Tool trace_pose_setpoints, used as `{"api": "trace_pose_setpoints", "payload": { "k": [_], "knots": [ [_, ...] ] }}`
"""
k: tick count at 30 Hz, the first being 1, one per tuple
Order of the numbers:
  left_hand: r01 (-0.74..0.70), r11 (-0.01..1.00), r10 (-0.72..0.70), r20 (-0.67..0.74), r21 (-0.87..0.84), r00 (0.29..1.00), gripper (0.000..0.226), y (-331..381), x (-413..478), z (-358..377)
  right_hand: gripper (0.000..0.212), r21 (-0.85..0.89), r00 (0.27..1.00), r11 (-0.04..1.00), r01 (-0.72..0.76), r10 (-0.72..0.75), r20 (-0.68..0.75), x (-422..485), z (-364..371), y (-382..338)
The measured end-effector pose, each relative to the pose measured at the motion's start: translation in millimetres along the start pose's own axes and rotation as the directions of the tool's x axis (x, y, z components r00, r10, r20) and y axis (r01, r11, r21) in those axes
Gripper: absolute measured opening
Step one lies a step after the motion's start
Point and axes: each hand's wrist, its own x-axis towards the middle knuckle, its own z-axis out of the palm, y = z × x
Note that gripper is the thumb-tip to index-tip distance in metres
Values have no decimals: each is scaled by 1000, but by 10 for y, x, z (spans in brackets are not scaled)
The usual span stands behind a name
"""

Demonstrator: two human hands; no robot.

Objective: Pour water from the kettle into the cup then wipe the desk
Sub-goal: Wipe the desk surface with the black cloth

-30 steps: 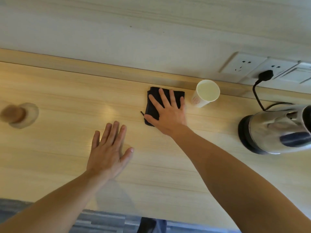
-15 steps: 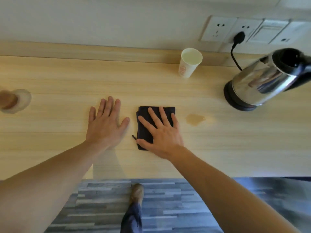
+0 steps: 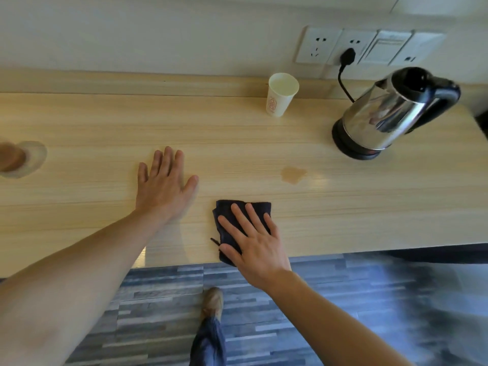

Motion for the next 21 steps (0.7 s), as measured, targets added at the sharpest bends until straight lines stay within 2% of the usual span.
{"api": "trace_pose_setpoints", "payload": {
  "k": [3,6,8,10,11,13,14,16,17,18,20,21],
  "knots": [
    [14,998,-14,2,-53,1000,79,118,-85,-25,62,83,999,996,-34,31,30,-109,-37,-37],
    [-60,993,64,39,-101,997,76,411,-168,-28,63,306,992,949,-71,35,121,-227,-175,-48],
    [-97,985,107,63,-140,992,76,633,-131,-24,57,477,973,866,-151,45,228,-328,-302,-11],
    [-102,979,118,79,-179,990,79,819,-38,-34,60,657,928,682,-322,90,361,-400,-472,61],
    [-108,976,125,81,-188,989,79,894,10,-28,63,748,898,520,-414,98,429,-417,-570,95],
    [-125,977,141,84,-171,987,77,1004,78,15,60,856,867,154,-494,16,498,-420,-735,175],
    [-123,982,136,87,-146,987,76,1037,98,42,56,867,867,-11,-498,-32,498,-402,-808,232],
    [-106,990,114,91,-88,989,76,1070,106,92,53,817,859,-303,-490,-13,511,-319,-985,378],
    [-102,992,108,88,-70,990,76,1080,101,113,54,784,850,-390,-482,8,527,-240,-1095,465],
    [-102,993,108,82,-66,991,75,1086,97,135,54,771,850,-432,-467,22,527,-145,-1207,557],
    [-108,991,114,73,-82,991,74,1089,103,168,54,816,869,-404,-414,91,486,103,-1434,761],
    [-110,991,116,72,-82,991,74,1085,112,179,53,869,887,-326,-371,153,436,248,-1556,856]
  ]
}}
